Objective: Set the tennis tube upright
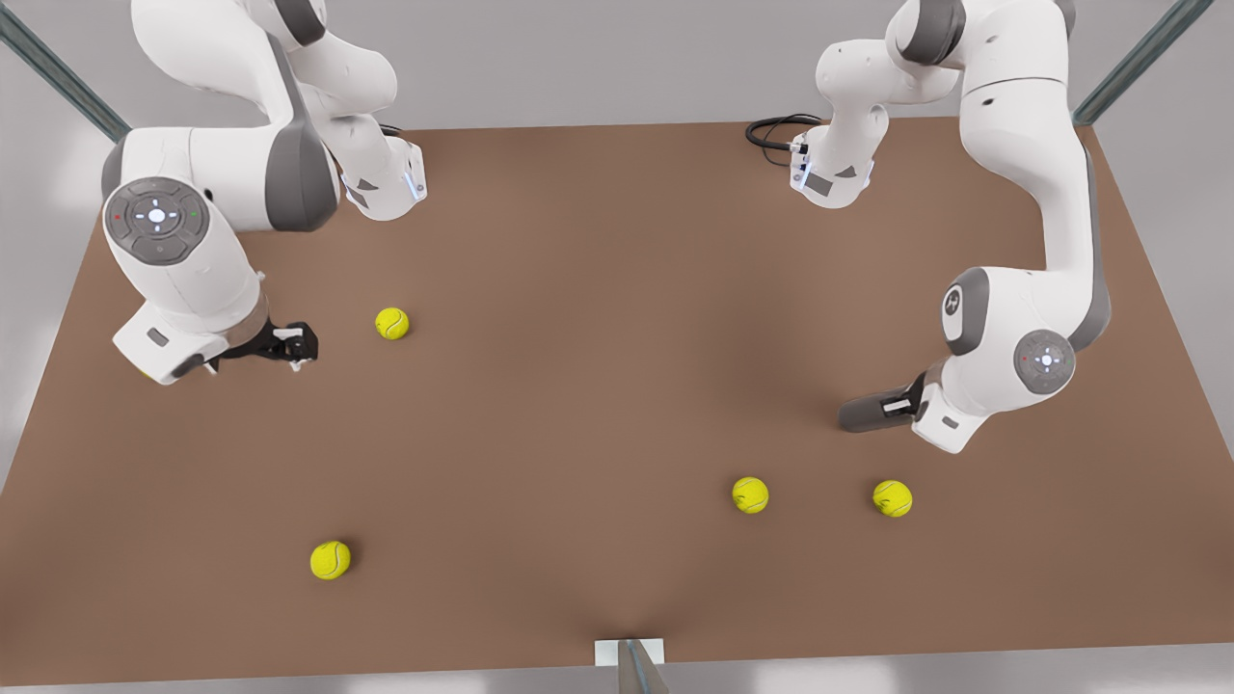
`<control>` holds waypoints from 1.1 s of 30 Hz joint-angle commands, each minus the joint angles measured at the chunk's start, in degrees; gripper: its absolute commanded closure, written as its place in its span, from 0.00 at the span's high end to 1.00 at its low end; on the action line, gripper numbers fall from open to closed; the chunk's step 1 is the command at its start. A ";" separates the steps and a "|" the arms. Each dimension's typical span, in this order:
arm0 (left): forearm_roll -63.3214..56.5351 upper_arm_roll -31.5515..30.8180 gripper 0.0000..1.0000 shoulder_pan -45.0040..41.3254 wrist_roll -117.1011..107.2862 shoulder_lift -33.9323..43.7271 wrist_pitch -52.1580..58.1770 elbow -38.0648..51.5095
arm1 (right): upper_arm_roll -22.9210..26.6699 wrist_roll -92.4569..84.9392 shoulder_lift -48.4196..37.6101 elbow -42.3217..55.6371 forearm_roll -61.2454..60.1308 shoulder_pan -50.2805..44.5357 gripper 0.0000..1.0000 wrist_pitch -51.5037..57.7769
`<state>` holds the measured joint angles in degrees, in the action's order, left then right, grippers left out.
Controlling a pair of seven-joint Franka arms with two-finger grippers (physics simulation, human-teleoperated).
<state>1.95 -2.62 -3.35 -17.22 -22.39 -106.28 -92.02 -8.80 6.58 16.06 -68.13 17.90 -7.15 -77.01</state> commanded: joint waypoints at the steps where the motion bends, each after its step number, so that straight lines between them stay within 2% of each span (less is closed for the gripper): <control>1: 0.33 0.07 0.21 0.01 -0.01 -0.11 -0.07 0.00 | -0.86 -0.07 -0.24 0.01 -0.40 -0.23 1.00 1.24; 2: 0.25 0.07 0.21 0.01 -0.01 -0.37 -0.07 0.00 | -2.80 0.19 -0.41 -0.08 -0.76 -0.14 1.00 3.53; 4: 0.25 0.07 0.21 0.01 0.08 -0.37 0.02 0.00 | -3.60 0.10 -1.73 -0.52 -3.04 0.47 1.00 5.03; 5: 0.25 0.07 0.28 0.01 0.17 -0.46 0.02 0.00 | -3.60 -0.07 -2.52 -0.96 -3.04 0.47 1.00 5.03; 6: 0.25 -0.02 0.58 0.01 0.17 -0.46 0.02 0.00 | -3.60 -0.16 -2.44 -0.96 -3.13 0.65 1.00 5.03; 7: 0.25 0.07 0.74 -0.07 0.25 -0.46 0.02 0.00 | -3.60 -0.16 -2.44 -0.96 -3.22 0.74 1.00 5.03; 8: 0.25 0.07 0.80 0.01 0.34 -0.46 0.02 0.09 | -3.60 -0.16 -2.35 -0.96 -3.31 1.27 1.00 4.94; 10: 0.25 -0.02 1.00 -0.07 0.25 -0.37 0.28 0.18 | -3.51 0.45 -2.35 -0.87 -2.96 1.26 1.00 4.50; 19: 0.25 -0.11 1.00 -0.43 -1.94 0.68 3.71 0.26 | -3.16 0.28 -1.82 -0.08 -3.04 3.99 1.00 4.33; 23: 0.25 -0.11 1.00 -0.43 -2.03 0.60 4.06 0.26 | -3.24 -0.95 -1.64 -0.17 -9.54 8.30 1.00 1.25; 33: 0.16 -0.37 1.00 -0.43 -2.47 0.86 4.50 0.35 | -3.07 -1.13 -1.56 -0.17 -9.99 8.38 1.00 -0.16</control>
<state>2.20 -2.99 -3.78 -19.61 -21.54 -101.78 -91.67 -11.86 5.52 14.51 -68.29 7.91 1.25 -77.17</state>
